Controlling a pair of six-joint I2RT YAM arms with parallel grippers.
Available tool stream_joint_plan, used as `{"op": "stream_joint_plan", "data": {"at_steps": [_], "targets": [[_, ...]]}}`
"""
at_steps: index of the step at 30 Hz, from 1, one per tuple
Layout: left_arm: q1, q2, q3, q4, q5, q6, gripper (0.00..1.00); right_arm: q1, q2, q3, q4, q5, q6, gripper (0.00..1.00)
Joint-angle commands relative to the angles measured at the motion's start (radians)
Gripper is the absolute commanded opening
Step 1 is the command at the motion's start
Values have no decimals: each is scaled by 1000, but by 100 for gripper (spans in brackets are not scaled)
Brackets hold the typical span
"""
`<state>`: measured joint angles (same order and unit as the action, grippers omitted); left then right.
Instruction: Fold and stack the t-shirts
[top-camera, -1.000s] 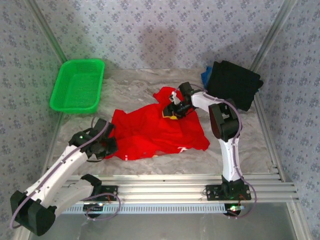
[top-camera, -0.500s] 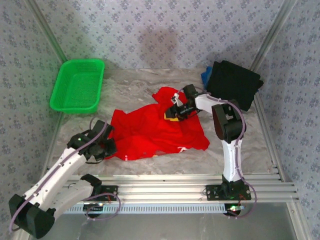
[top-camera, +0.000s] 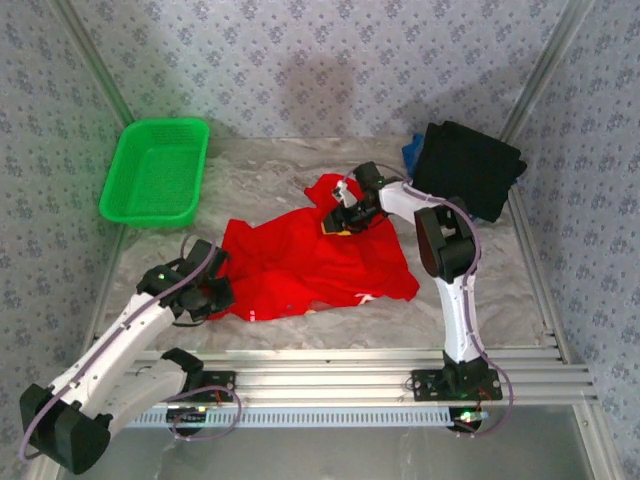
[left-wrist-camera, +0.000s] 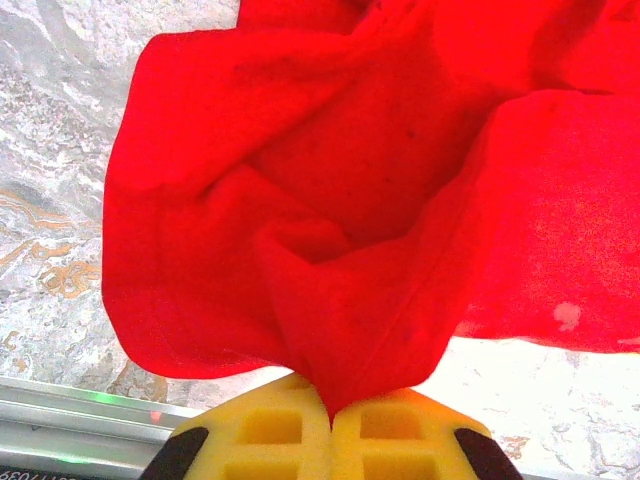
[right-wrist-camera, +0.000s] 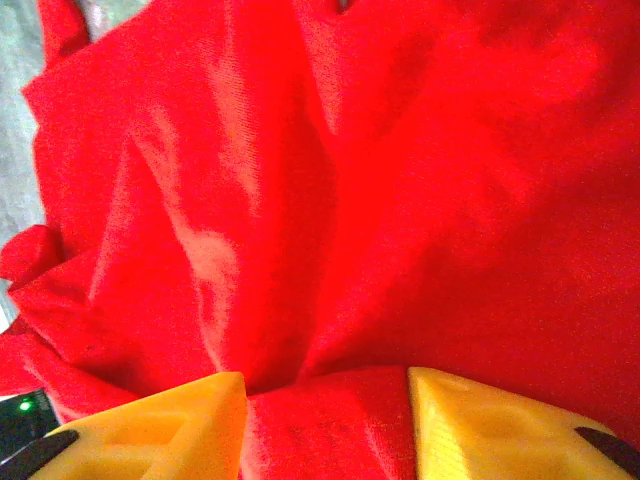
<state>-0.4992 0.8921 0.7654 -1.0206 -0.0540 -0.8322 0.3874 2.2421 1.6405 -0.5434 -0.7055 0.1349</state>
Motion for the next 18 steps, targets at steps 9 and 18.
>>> {"op": "stream_joint_plan", "data": {"at_steps": [9,18], "targets": [[5,7,2,-4,-20,-2,0,10,25,23,-34,28,-41,35],[5,0,23,-13,-40,-4,0,-7,-34,11,-17,72,-21,0]]}}
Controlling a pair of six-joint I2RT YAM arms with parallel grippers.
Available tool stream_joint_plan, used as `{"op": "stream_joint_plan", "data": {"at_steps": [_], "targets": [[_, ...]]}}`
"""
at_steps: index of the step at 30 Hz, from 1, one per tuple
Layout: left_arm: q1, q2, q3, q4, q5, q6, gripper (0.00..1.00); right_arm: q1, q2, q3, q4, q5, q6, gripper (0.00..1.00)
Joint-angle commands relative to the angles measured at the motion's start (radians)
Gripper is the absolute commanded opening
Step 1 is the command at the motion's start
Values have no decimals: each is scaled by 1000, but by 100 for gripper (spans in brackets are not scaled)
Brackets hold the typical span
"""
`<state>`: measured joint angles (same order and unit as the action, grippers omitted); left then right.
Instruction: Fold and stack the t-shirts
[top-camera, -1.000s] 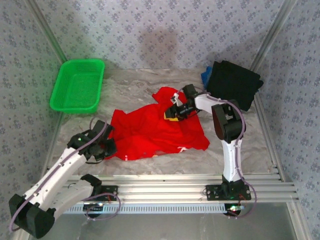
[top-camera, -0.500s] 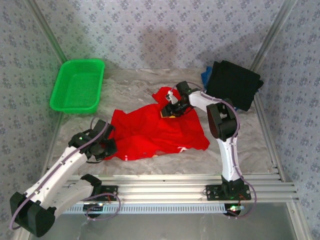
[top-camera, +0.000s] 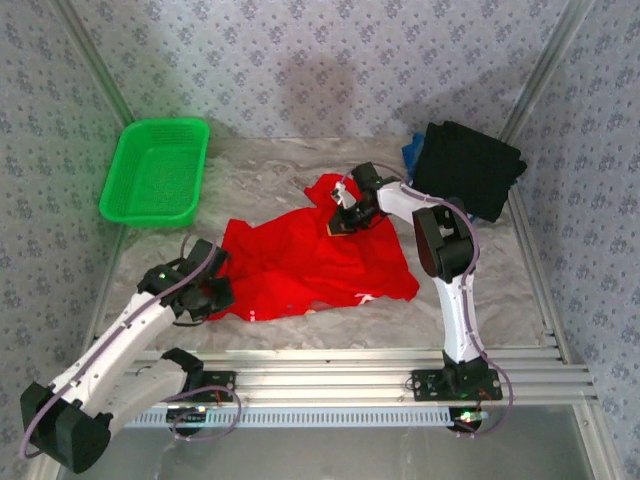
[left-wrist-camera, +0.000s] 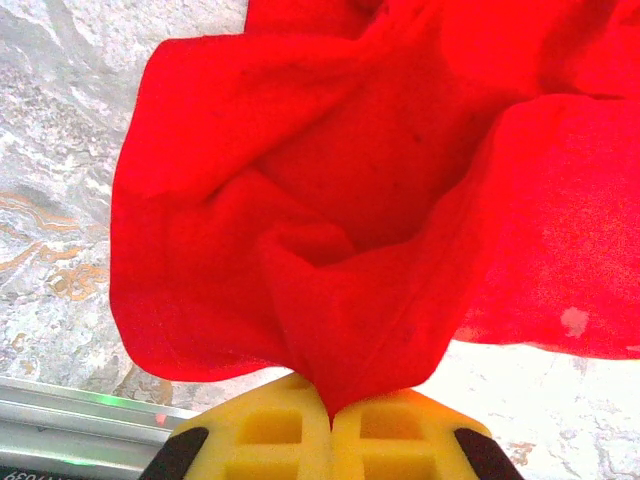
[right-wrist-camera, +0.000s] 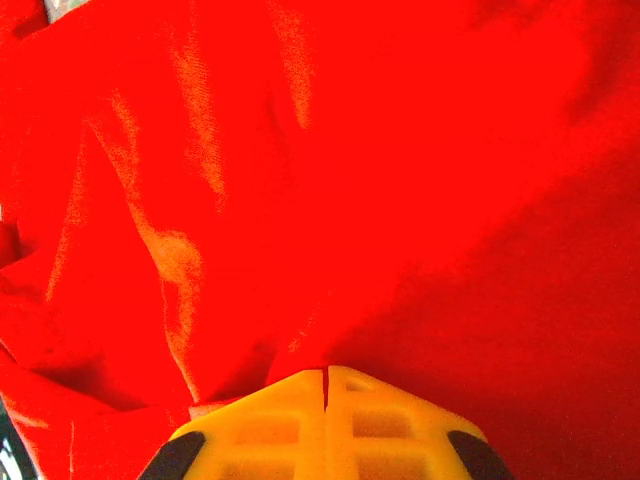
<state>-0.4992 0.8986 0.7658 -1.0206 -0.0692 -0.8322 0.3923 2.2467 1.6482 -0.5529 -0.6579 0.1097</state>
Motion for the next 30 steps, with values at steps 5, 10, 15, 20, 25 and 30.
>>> {"op": "stream_joint_plan", "data": {"at_steps": [5,10,15,20,25,30], "targets": [[21,6,126,-31,-61,21,0,-30,-188,-3,17,74,31,0],[81,42,302,-40,-100,92,0,-63,-379,-12,30,87,55,0],[145,118,536,-3,-121,214,0,-126,-571,-36,62,81,126,0],[151,204,831,44,-168,389,0,-213,-806,-36,109,78,201,0],[152,235,1056,85,-164,476,0,-349,-1001,21,91,53,322,0],[151,235,1168,114,-87,534,0,-445,-1110,121,53,30,390,0]]}}
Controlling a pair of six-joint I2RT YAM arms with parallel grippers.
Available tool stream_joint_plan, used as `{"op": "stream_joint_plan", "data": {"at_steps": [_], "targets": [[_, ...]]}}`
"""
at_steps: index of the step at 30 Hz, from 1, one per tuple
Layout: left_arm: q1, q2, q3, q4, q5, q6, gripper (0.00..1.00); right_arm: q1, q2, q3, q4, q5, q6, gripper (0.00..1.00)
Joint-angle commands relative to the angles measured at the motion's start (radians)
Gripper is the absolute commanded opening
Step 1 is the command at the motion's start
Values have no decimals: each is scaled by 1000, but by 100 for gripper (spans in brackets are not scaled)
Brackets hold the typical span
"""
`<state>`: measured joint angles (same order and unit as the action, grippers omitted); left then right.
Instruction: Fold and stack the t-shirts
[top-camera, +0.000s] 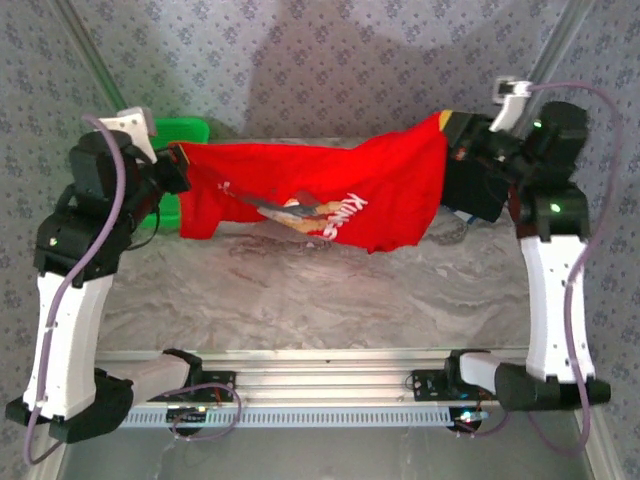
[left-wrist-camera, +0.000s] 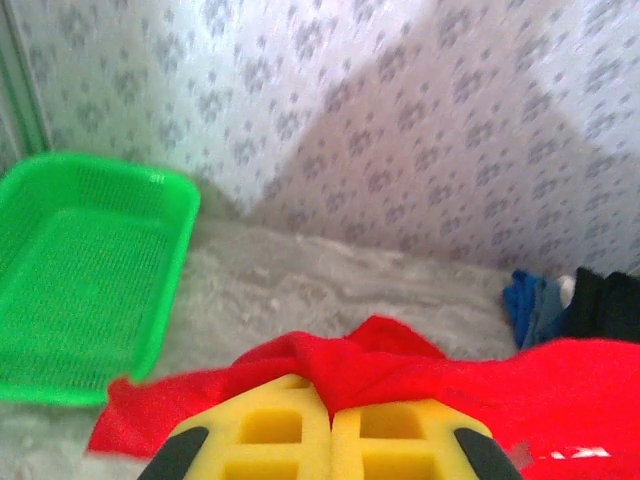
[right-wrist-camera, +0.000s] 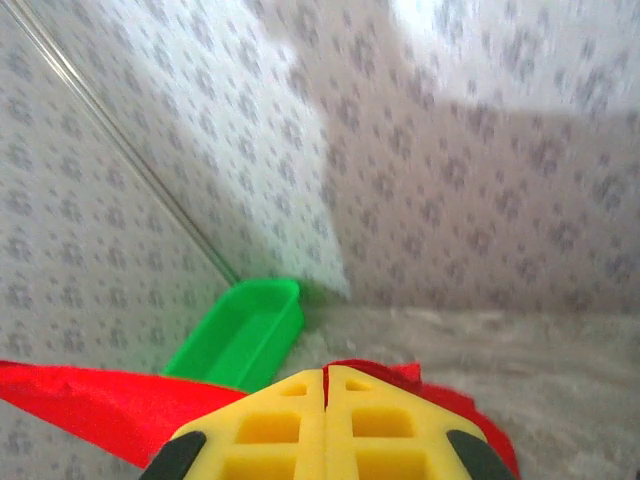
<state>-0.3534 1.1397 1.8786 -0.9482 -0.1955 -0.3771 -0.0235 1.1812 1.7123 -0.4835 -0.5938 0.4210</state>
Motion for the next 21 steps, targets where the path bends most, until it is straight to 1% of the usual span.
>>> {"op": "stream_joint_plan", "data": {"at_steps": [1,4,6,12,16,19,21], "targets": [[5,-8,66,46,59,91,0,-50,-62,72,-7,-36,98,0],[5,-3,131,58,83,127,0,-101,-81,128,6,-51,134,0],[5,23,180,40,93,150,0,-116,-71,168,11,-60,150,0],[5,156,303,-28,174,208,0,-118,-11,206,69,-62,177,0],[16,249,369,-51,206,236,0,-115,81,244,92,-60,175,0],[57,309,393,-39,277,235,0,-102,166,278,95,-50,158,0],[101,362,433,-34,364,211,0,-90,227,306,96,-46,146,0]]}}
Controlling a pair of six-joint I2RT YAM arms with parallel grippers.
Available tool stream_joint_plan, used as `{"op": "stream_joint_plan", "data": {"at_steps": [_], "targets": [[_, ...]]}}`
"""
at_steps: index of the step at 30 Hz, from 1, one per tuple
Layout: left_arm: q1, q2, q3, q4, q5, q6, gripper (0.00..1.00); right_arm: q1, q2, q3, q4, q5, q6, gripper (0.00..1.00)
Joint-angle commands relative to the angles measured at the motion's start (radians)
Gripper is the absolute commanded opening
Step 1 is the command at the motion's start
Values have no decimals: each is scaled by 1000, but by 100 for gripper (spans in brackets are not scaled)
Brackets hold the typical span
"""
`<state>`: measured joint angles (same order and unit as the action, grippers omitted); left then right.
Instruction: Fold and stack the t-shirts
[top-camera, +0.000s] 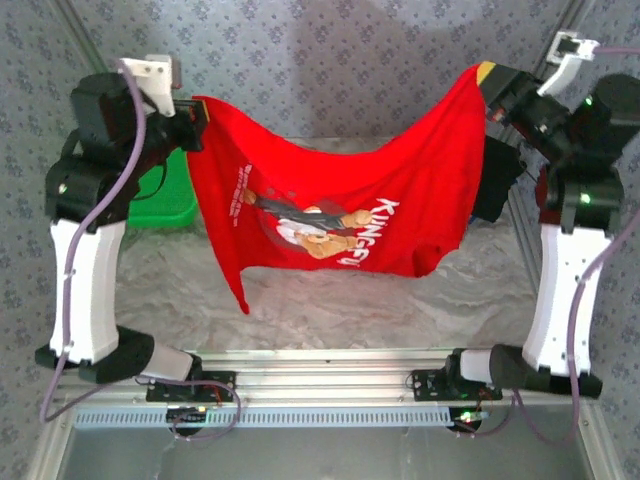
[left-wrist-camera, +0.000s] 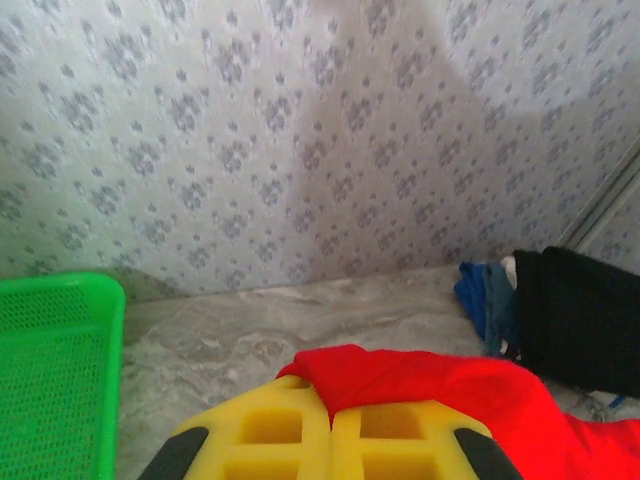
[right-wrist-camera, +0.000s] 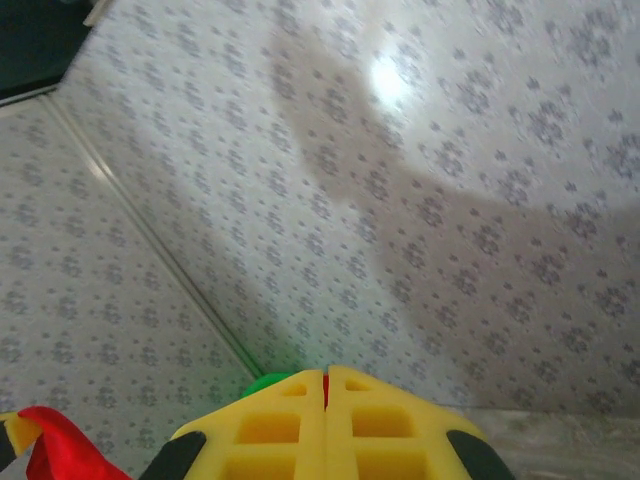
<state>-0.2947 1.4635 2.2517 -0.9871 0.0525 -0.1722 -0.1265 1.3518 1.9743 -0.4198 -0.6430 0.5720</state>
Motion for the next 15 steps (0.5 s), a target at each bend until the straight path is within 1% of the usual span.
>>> {"op": "stream_joint_plan", "data": {"at_steps": [1,5,7,8,10,15], "targets": [[59,63,84,5,152,-6,0,18,81,57,31,6,-13,0],[106,214,272,-62,260,-20,0,21,208,122,35,23,-24,0],[119,309,397,-101,291,-24,0,23,290,185,42,23,-22,0],[128,345,440,-94,308,-33,0,24,337,229,50,23,-15,0],[153,390,477,-34,349,-70,0,24,432,341,50,23,-1,0],[223,512,647,89,449,-197,0,19,681,734,29,10,68,0]]}}
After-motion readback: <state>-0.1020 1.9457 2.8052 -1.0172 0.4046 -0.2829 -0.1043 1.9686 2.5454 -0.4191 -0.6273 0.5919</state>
